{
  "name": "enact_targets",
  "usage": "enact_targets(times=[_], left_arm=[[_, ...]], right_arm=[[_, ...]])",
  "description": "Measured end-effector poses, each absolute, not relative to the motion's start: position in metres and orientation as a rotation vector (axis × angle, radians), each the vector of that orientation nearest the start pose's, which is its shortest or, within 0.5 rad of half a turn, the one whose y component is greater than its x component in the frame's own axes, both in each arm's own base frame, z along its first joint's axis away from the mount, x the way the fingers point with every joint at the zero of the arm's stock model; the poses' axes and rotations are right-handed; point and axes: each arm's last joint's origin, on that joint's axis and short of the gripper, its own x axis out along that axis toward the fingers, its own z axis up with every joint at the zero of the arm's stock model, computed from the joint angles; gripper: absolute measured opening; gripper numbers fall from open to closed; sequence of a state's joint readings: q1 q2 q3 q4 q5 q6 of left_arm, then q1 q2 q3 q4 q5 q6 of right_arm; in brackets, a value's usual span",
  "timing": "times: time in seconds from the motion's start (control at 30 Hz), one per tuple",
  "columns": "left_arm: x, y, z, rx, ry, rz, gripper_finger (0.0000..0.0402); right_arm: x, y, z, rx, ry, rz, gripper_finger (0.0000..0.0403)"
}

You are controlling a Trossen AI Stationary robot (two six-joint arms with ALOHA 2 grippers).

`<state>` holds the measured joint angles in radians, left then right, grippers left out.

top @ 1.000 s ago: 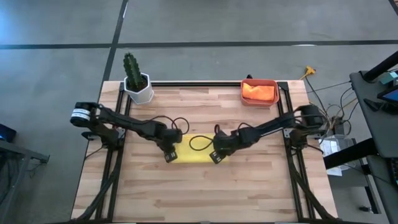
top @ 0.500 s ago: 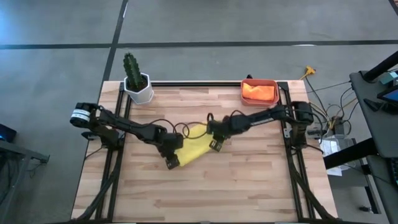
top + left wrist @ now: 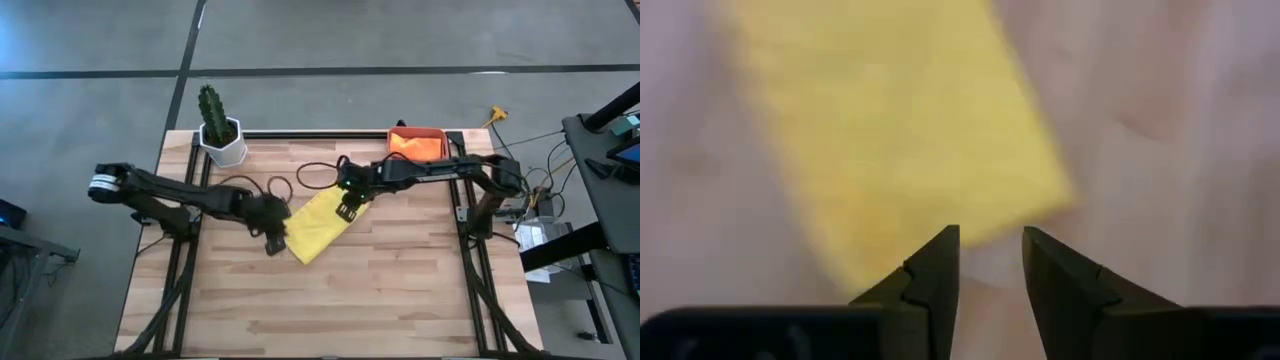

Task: Roll microfiber towels into tight, uniform cylinder then place into a basket
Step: Fold the yellow towel

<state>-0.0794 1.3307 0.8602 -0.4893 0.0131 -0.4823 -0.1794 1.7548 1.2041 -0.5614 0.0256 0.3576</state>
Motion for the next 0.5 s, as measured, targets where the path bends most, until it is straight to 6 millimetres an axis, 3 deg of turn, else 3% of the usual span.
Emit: enact_targets(times=[0.13,0.2,0.4,0.5], left_arm=[[0.251,-0.002,0.231,-0.286,0.888,0.311,0.0095],[0.252,0.007,0.226,-0.26,0.88,0.31,0.0095],[0.259,0.01,0.203,-0.139,0.952,-0.022,0.0095],[0.255,0.009,0.199,-0.054,0.975,-0.079,0.0095]], right_arm=[[0.353,-0.042,0.217,0.491,0.933,-0.368,0.0071],[0.36,-0.029,0.221,0.49,0.866,-0.323,0.0072],[0.373,0.026,0.232,0.276,0.728,-0.102,0.0079],[0.37,0.05,0.232,0.12,0.741,-0.042,0.0088]])
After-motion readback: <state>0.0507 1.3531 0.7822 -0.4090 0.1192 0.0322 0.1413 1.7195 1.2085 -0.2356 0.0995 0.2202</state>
